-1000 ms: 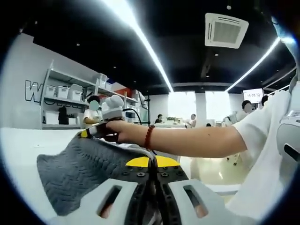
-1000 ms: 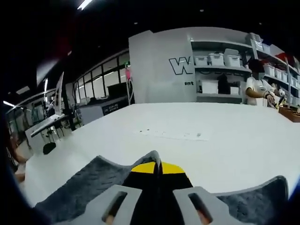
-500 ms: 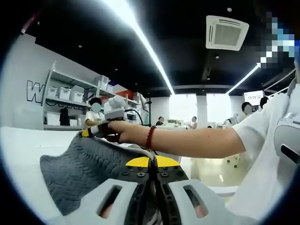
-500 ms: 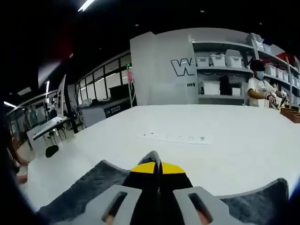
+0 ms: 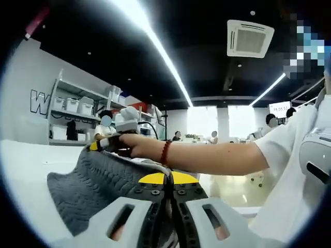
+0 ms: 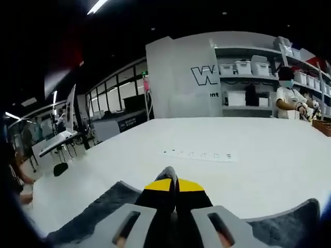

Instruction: Open the folded towel by lifting each exposed corner and separating the folded layers until the towel lies flat within the target outline without major curled edges

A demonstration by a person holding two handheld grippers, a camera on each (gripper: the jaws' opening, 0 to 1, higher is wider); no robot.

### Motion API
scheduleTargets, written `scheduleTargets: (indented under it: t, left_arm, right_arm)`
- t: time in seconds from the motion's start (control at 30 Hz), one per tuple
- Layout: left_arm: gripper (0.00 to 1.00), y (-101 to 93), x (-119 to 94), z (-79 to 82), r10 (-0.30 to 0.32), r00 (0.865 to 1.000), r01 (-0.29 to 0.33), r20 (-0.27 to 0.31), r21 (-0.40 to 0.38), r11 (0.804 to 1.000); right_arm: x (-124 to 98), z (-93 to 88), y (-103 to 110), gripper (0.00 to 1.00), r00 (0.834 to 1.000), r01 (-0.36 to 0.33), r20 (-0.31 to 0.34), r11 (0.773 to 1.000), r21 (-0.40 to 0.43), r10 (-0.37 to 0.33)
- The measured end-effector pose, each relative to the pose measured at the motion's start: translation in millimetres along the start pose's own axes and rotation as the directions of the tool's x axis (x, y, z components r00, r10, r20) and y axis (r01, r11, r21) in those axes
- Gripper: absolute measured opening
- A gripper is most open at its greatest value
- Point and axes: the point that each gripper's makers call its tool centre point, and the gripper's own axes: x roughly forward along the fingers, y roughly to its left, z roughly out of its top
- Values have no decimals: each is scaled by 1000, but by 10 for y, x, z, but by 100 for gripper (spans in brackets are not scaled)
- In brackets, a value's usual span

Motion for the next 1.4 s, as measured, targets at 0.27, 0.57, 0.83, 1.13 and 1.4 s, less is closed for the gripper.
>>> scheduleTargets:
  t: [0.27,0.57,0.83,1.13,1.4]
  left_arm:
    - [0,31,-52,37,-12,999,14,35,-54,998]
    - [0,67,-120,64,-4,999,6,42,-53,999]
    - [0,105,-185,110,3,998,1,58,-58,998]
    - [0,153,-322,176,-4,995,12,97,-78,997]
    - [0,204,-423,229,11,993,-1,118,-90,996]
  right_arm:
    - [40,28,57,0,1000,-8,-1,1000,9,8]
    - [72,63,143,0,1000,-22,0,1000,3,22]
    - [84,114,216,0,999,-33,6,999,6,33]
    - [143,148,374,0,999,-52,6,999,-3,52]
    - [151,188,478,0,997,-75,16,997,8,75]
